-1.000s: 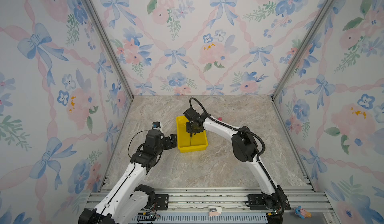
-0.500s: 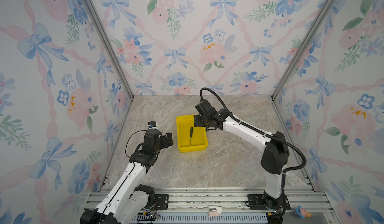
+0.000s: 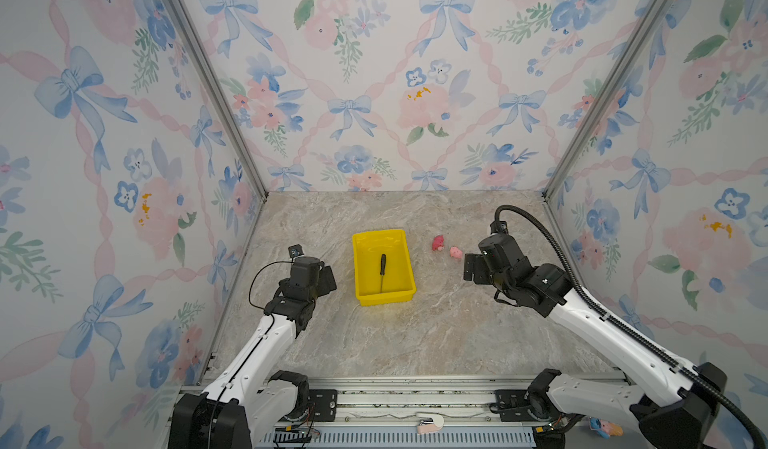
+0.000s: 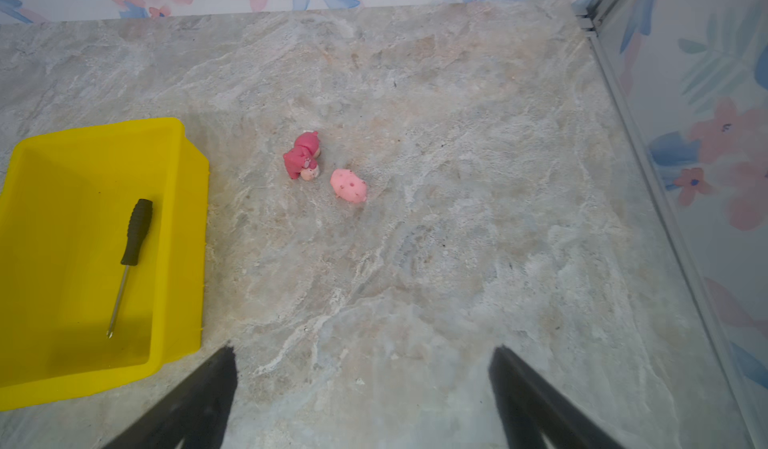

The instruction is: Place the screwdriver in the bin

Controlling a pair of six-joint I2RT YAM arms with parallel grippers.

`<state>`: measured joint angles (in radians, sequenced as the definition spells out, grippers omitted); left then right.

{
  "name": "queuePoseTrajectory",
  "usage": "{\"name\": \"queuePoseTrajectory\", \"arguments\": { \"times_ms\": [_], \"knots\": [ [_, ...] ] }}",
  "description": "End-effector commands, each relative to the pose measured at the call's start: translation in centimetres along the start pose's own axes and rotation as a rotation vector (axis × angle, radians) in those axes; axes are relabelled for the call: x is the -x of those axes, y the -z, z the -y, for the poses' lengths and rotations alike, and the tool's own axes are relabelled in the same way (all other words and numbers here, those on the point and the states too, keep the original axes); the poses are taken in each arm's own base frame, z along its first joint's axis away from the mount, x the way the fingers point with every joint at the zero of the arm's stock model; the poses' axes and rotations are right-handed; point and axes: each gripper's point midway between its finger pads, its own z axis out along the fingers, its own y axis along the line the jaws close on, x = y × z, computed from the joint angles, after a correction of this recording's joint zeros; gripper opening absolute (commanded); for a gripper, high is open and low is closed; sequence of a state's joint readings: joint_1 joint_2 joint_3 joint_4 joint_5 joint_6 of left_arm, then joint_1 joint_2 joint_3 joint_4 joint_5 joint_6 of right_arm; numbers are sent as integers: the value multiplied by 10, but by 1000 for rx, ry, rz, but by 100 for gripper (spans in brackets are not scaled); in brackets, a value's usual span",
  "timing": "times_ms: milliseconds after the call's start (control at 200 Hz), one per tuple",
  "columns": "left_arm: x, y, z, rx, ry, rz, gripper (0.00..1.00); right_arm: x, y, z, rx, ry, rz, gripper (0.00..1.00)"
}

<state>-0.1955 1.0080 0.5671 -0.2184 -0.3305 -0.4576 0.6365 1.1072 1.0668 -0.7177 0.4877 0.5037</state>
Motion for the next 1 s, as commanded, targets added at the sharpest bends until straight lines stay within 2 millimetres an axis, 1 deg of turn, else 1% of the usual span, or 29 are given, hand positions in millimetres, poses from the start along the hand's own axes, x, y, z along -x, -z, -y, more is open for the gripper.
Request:
{"name": "queuePoseTrajectory", "arguments": {
  "times_ms": [0,110,200,305,340,375,405,465,520,595,660,740,810,900,995],
  "knots": [
    [11,3,-6,32,-24,41,97,-12,5,40,-105,-7,-12,97],
    [14,4,-9,39,-47,79,98,-20,6,68,-157,-63,12,97],
    [15,3,-10,36,-83,108,97,-31,3,100,-245,-119,31,97],
    [13,1,1,-27,-152,148,98,-49,-4,138,-369,-185,30,97],
    [13,0,3,-44,-174,166,97,-55,-4,156,-445,-218,42,97],
    [14,0,5,-53,-190,190,97,-59,-2,168,-500,-245,58,97],
    [15,0,4,-55,-198,213,97,-62,-3,174,-524,-244,75,97],
    [16,0,4,-61,-217,269,97,-61,-9,175,-494,-210,124,97],
    [18,1,3,-62,-229,316,97,-56,-17,166,-428,-157,189,97],
    [14,-3,-1,-47,-236,334,97,-52,-29,153,-342,-91,281,97],
    [10,-8,-3,-37,-241,329,97,-55,-39,150,-328,-60,340,97],
    [3,-18,-6,-21,-263,308,98,-62,-53,152,-337,-42,335,97],
    [-1,-25,-7,-15,-267,304,97,-67,-67,149,-324,-18,307,97],
    [-2,-31,-6,-19,-261,325,98,-63,-78,143,-302,12,330,97],
    [5,-31,-5,-19,-252,358,98,-56,-89,147,-321,-7,358,97]
  ]
}}
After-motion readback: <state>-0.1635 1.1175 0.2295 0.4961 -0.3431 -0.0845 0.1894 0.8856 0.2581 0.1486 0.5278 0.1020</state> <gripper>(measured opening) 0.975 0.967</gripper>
